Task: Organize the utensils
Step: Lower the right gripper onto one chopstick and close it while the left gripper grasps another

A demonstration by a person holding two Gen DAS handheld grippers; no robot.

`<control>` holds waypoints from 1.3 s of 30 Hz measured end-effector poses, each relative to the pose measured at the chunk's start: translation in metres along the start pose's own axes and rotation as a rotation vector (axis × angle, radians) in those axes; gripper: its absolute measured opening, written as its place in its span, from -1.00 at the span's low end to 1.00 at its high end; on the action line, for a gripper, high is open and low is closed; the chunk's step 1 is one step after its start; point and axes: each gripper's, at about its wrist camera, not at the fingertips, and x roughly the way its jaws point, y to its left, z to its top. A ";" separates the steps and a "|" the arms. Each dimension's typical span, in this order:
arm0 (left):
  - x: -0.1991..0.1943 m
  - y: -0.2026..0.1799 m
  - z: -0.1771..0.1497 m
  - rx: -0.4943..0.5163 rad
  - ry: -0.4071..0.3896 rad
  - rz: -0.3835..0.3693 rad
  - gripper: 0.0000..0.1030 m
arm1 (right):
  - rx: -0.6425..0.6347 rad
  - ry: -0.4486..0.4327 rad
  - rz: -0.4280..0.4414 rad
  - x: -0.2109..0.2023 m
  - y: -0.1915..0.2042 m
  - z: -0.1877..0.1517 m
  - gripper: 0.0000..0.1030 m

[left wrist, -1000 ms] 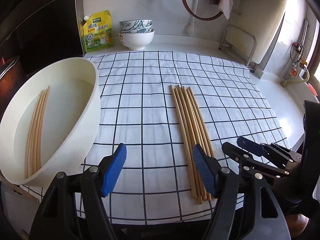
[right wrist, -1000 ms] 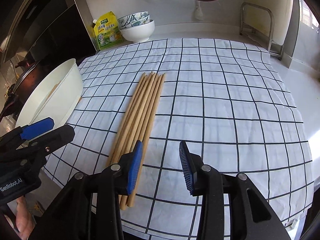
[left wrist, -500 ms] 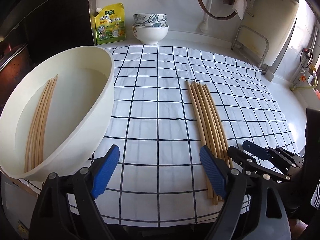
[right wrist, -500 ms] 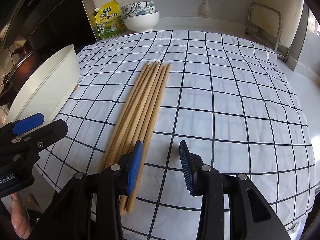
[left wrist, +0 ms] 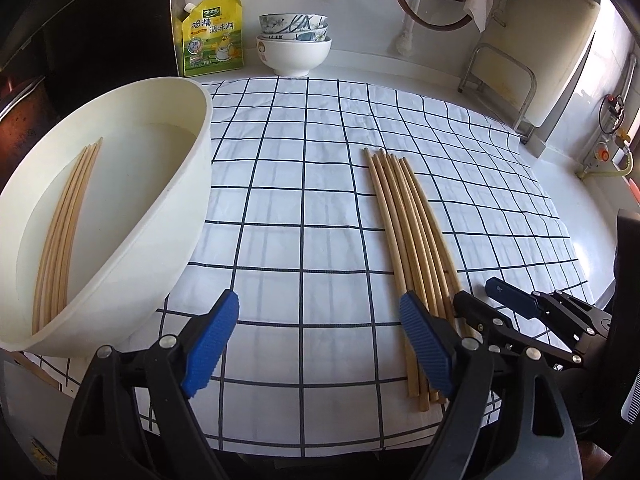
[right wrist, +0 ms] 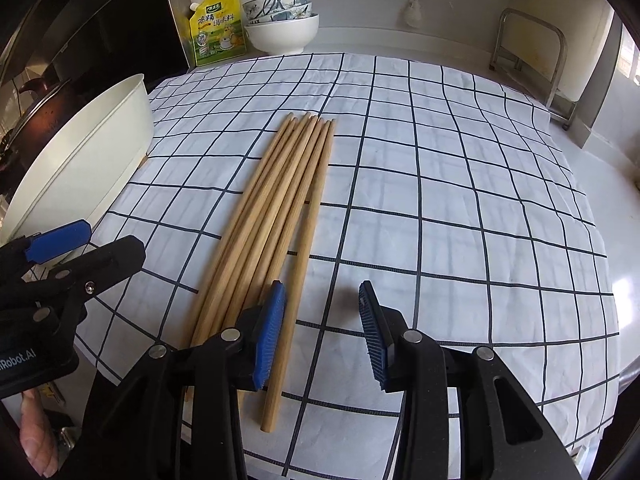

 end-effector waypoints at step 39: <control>0.039 -0.008 0.000 0.052 0.082 0.114 0.67 | 0.071 -0.043 -0.020 -0.008 -0.038 -0.004 -0.21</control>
